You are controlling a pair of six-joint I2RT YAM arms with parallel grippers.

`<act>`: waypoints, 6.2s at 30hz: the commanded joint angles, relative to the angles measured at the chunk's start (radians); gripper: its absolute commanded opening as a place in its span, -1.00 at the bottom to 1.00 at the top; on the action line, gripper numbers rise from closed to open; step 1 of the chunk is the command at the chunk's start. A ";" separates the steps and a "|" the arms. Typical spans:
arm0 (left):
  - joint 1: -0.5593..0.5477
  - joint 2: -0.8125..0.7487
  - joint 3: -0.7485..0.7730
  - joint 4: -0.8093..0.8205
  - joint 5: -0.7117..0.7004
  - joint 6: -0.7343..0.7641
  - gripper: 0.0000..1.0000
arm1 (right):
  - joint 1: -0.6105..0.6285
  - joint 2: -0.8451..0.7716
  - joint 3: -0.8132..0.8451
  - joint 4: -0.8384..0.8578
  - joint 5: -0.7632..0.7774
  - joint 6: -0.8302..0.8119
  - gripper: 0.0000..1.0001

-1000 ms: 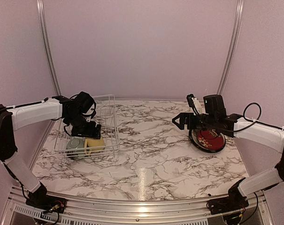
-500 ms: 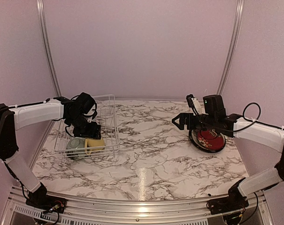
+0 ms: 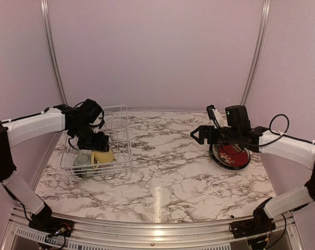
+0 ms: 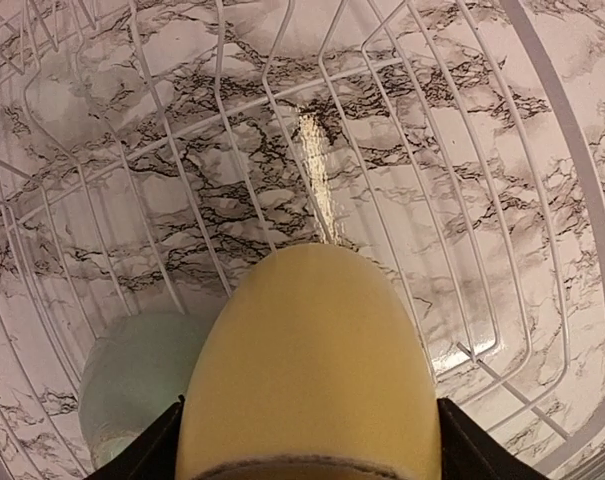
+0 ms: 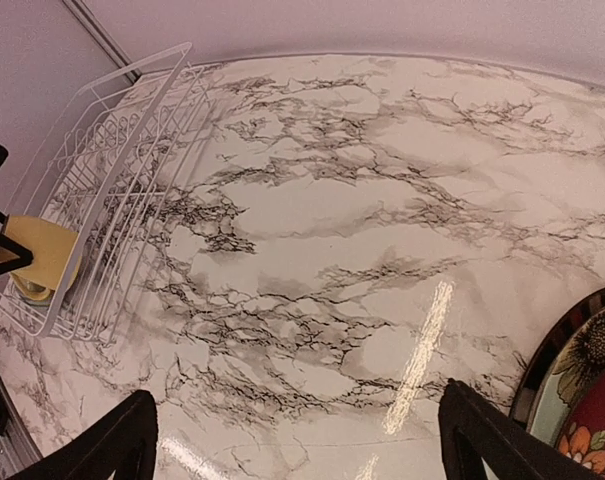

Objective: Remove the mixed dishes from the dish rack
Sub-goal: Pass from the left arm to the right, then place the cup at the corner of the board, then grab the bowl from the dish rack.

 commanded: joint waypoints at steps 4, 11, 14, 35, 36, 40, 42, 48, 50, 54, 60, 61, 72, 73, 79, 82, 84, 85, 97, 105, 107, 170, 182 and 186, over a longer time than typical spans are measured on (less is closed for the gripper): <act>0.001 -0.102 0.066 -0.019 -0.031 -0.015 -0.46 | -0.005 0.002 0.019 0.002 -0.009 0.016 0.89; 0.002 -0.166 0.108 -0.019 -0.013 -0.039 -0.55 | 0.003 0.017 0.023 0.010 -0.032 0.026 0.88; 0.002 -0.209 0.127 0.004 0.026 -0.056 -0.56 | 0.012 0.025 0.026 0.033 -0.076 0.042 0.88; -0.015 -0.335 -0.160 0.899 0.638 -0.497 -0.56 | 0.237 0.262 0.207 0.604 -0.479 0.474 0.85; -0.019 -0.334 -0.170 0.923 0.641 -0.509 -0.56 | 0.247 0.282 0.220 0.635 -0.496 0.501 0.84; -0.033 -0.332 -0.215 1.021 0.653 -0.556 -0.56 | 0.272 0.349 0.234 0.827 -0.530 0.632 0.82; -0.039 -0.326 -0.226 1.046 0.655 -0.568 -0.56 | 0.280 0.382 0.244 0.935 -0.550 0.699 0.78; -0.053 -0.296 -0.253 1.109 0.661 -0.598 -0.56 | 0.316 0.473 0.300 1.056 -0.575 0.811 0.54; -0.055 -0.289 -0.259 1.117 0.658 -0.600 -0.56 | 0.325 0.497 0.311 1.103 -0.581 0.848 0.45; -0.058 -0.278 -0.272 1.132 0.663 -0.605 -0.56 | 0.337 0.521 0.320 1.170 -0.582 0.890 0.26; -0.060 -0.271 -0.290 1.128 0.649 -0.606 -0.56 | 0.336 0.538 0.320 1.215 -0.587 0.915 -0.12; -0.060 -0.270 -0.291 1.127 0.648 -0.605 -0.56 | 0.336 0.542 0.322 1.214 -0.590 0.916 -0.21; -0.061 -0.281 -0.298 1.078 0.647 -0.581 -0.53 | 0.336 0.525 0.294 1.214 -0.592 0.909 -1.00; -0.061 -0.283 -0.294 1.063 0.644 -0.574 -0.52 | 0.336 0.519 0.285 1.209 -0.588 0.906 -1.00; -0.061 -0.299 -0.288 1.003 0.606 -0.552 0.08 | 0.318 0.489 0.236 1.204 -0.577 0.892 -1.00; -0.061 -0.325 -0.281 0.947 0.568 -0.523 0.60 | 0.285 0.468 0.193 1.207 -0.584 0.895 -1.00; -0.061 -0.343 -0.283 0.907 0.538 -0.494 0.92 | 0.255 0.435 0.141 1.200 -0.588 0.882 -1.00; -0.060 -0.348 -0.275 0.869 0.516 -0.477 0.97 | 0.232 0.420 0.118 1.182 -0.588 0.869 -1.00; -0.060 -0.415 -0.182 0.508 0.258 -0.313 0.98 | 0.154 0.185 0.158 0.042 -0.145 0.142 -1.00; -0.060 -0.411 -0.158 0.479 0.236 -0.292 0.98 | 0.153 0.209 0.287 -0.473 0.202 -0.064 -1.00; -0.060 -0.413 -0.160 0.478 0.233 -0.287 0.98 | 0.154 0.229 0.321 -0.602 0.276 -0.061 -1.00; -0.030 -0.314 -0.151 -0.146 -0.271 -0.236 0.98 | 0.164 0.108 0.363 -0.664 0.279 -0.129 0.05; 0.024 -0.186 -0.184 -0.097 -0.223 -0.203 0.98 | 0.179 -0.083 0.386 -0.460 0.281 -0.167 0.48; 0.026 -0.146 -0.185 -0.086 -0.250 -0.202 0.98 | 0.179 -0.134 0.365 -0.396 0.286 -0.155 0.53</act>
